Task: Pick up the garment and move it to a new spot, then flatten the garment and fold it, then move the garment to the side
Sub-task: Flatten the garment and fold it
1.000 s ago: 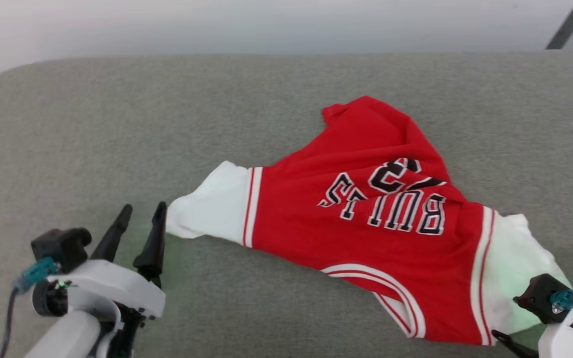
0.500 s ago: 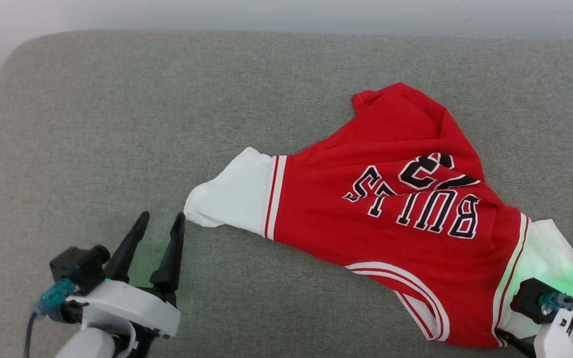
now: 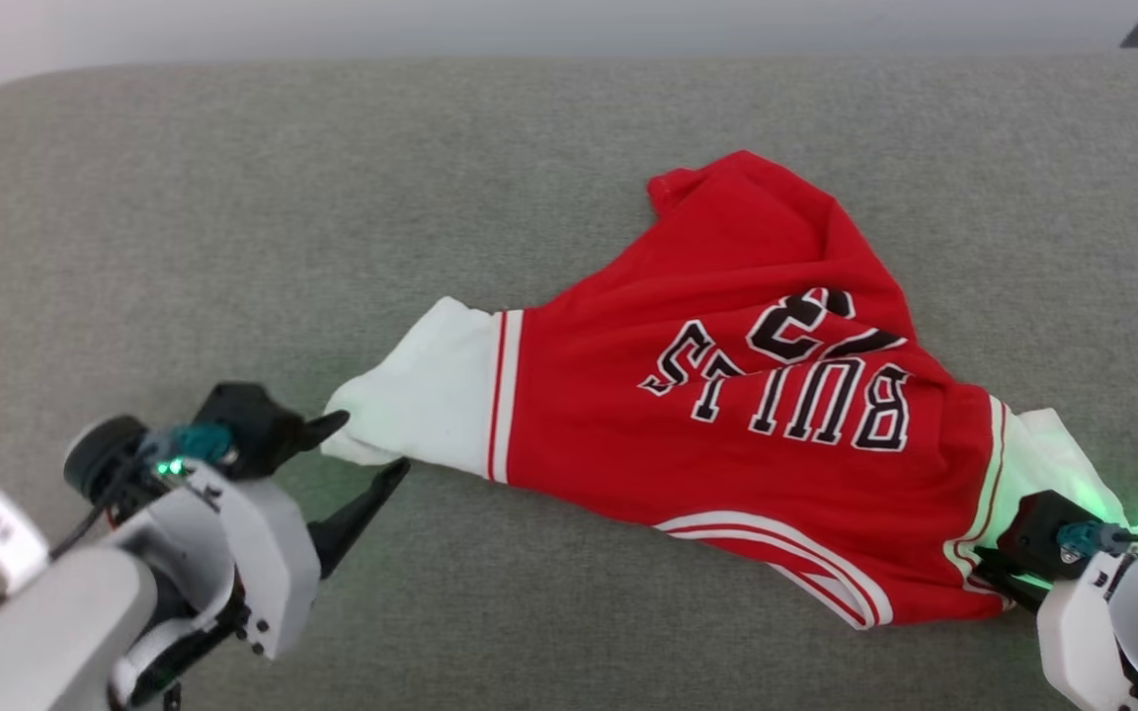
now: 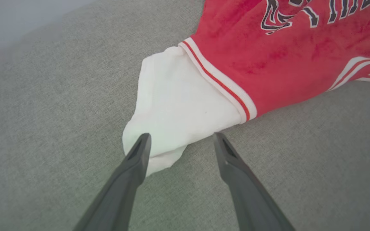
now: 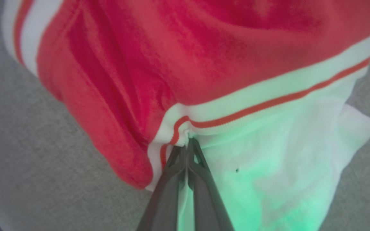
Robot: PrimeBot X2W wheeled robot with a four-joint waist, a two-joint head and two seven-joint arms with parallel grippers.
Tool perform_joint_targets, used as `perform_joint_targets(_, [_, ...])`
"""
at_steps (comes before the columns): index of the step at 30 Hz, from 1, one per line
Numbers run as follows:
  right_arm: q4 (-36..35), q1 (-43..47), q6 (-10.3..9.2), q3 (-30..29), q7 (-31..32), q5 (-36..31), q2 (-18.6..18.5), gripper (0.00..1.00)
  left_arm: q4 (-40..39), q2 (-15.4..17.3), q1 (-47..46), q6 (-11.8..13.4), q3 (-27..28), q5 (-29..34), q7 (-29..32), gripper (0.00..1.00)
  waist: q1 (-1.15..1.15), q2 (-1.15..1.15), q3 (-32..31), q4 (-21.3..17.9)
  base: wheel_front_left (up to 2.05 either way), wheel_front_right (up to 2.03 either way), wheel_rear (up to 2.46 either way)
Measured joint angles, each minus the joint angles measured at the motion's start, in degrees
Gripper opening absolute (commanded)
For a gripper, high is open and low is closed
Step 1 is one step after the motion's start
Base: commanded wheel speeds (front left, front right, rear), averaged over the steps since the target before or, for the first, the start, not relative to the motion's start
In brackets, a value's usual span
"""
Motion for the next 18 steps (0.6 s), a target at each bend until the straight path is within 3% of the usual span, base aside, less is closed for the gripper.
perform_joint_targets(7, [0.8,-3.3,0.0,1.6,-0.8,0.4,1.9,0.0,-3.5,5.4,-11.1,-0.3,-14.5,-6.1,11.0,1.0,0.0,0.0,1.3,-2.5,0.0,0.0,0.0])
perform_joint_targets(18, [2.2,-6.0,0.35,2.6,-3.1,1.4,4.0,0.0,7.0,4.7,-21.8,-0.3,-27.3,-11.0,6.0,1.0,0.0,0.0,4.1,-5.6,0.0,0.0,0.0])
